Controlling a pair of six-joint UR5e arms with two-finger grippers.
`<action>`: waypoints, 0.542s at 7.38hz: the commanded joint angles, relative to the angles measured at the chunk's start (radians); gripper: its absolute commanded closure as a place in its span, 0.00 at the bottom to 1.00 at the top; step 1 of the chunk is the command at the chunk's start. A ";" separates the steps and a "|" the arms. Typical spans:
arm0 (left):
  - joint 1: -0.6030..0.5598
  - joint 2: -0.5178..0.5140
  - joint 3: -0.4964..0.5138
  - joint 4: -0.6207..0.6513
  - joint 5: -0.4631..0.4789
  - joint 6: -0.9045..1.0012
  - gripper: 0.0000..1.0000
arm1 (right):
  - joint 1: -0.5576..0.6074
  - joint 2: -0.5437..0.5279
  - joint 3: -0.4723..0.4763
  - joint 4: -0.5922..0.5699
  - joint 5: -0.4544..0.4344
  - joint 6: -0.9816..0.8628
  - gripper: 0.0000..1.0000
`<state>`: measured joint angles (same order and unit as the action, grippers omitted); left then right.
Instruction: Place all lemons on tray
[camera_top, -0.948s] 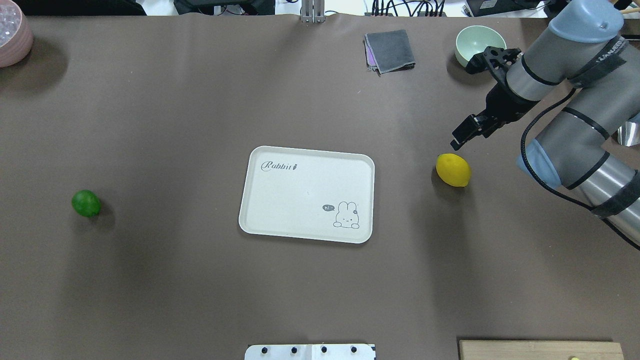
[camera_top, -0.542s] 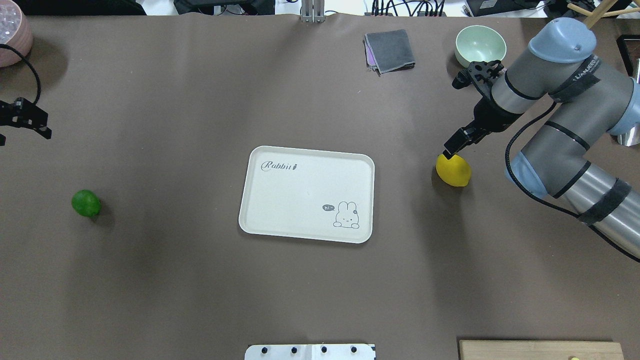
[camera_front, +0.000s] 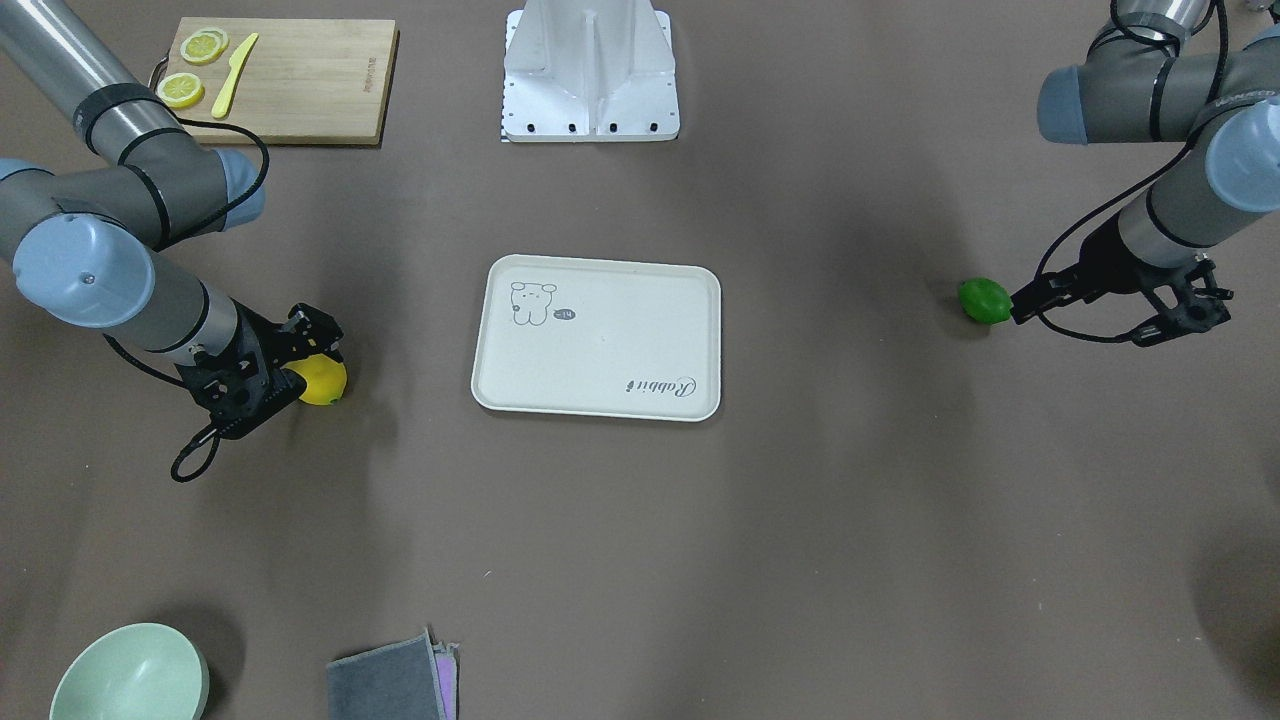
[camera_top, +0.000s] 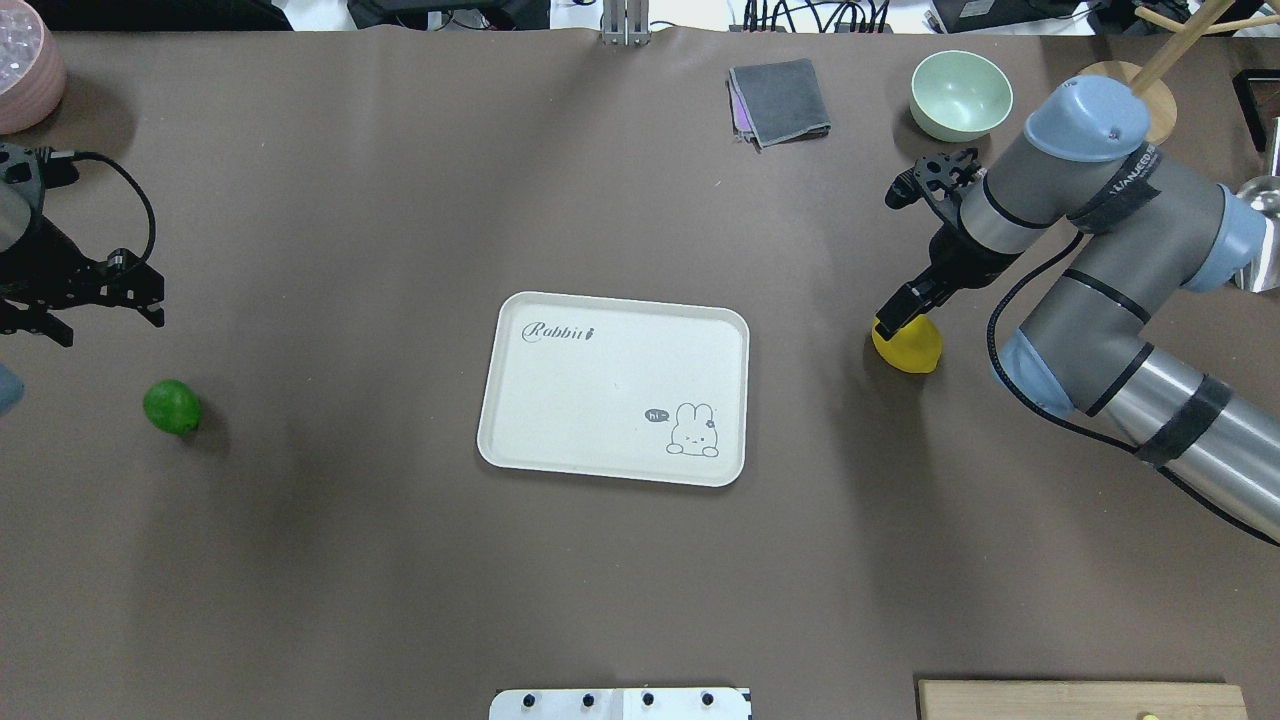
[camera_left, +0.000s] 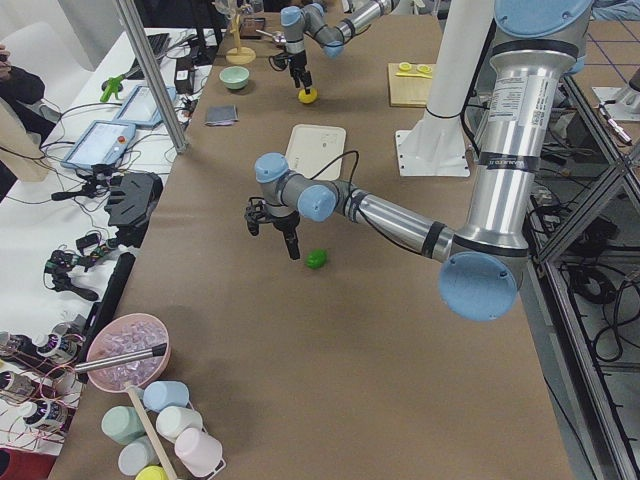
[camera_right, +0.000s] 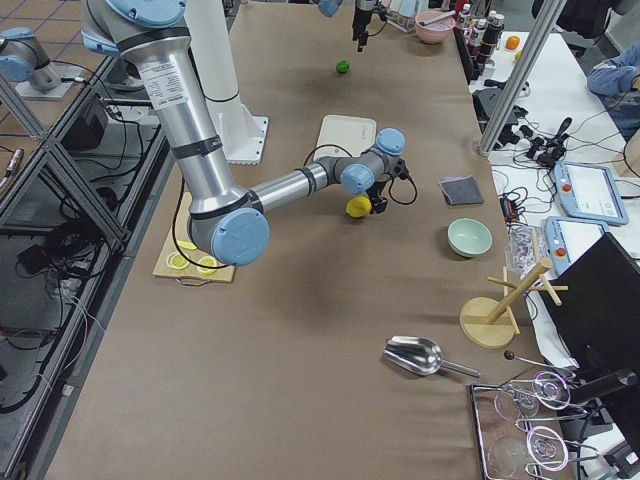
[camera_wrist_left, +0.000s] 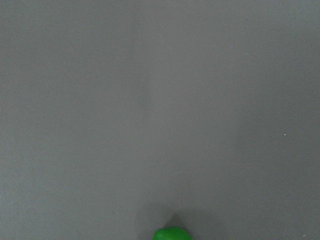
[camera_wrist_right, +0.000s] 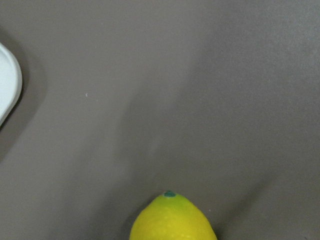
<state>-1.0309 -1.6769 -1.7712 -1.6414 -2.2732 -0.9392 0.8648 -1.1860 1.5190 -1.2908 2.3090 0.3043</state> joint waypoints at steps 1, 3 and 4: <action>0.012 0.080 0.043 -0.160 -0.008 -0.145 0.02 | -0.015 -0.006 -0.006 0.002 -0.005 -0.004 0.00; 0.012 0.072 0.119 -0.236 -0.108 -0.170 0.02 | -0.029 -0.009 -0.017 0.001 -0.020 -0.007 0.03; 0.012 0.065 0.125 -0.236 -0.117 -0.174 0.02 | -0.029 -0.009 -0.023 0.001 -0.022 -0.008 0.13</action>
<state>-1.0192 -1.6057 -1.6682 -1.8615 -2.3554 -1.1016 0.8382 -1.1939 1.5027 -1.2899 2.2909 0.2978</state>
